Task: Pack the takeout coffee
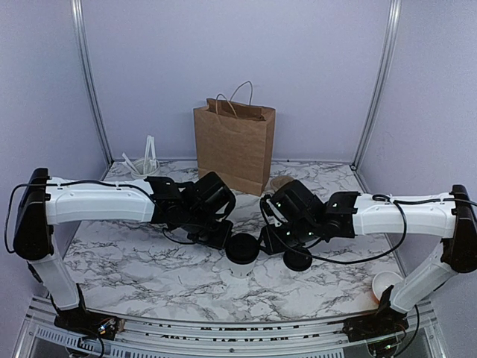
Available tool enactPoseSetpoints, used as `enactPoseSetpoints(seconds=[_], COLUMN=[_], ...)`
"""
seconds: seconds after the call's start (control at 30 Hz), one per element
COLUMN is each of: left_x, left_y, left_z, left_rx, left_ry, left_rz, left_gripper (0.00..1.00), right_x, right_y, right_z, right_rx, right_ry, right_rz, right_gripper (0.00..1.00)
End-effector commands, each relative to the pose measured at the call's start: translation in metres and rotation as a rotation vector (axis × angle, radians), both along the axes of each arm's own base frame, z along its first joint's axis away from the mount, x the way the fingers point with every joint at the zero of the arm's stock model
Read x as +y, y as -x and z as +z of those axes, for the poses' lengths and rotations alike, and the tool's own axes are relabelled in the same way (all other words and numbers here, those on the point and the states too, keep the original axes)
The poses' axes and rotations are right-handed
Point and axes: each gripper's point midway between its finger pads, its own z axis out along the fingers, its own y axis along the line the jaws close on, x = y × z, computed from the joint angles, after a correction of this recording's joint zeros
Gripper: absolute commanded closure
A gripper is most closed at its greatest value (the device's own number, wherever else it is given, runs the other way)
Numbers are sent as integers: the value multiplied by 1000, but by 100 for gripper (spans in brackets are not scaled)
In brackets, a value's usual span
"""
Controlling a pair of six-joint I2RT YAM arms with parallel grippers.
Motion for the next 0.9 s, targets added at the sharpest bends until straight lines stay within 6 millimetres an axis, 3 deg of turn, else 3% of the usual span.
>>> enactPoseSetpoints(seconds=[0.0, 0.4, 0.87], left_x=[3, 0, 14], left_y=[5, -5, -6], left_z=[-8, 15, 31], left_rx=[32, -3, -33], left_ry=[-51, -13, -4], left_rz=[-31, -20, 9], left_gripper=[86, 85, 83], right_x=[5, 1, 0], right_y=[-4, -9, -15], right_z=[20, 30, 40], right_rx=[-33, -58, -95], right_ry=[-20, -12, -2], right_rz=[-20, -46, -32], right_gripper=[65, 65, 62])
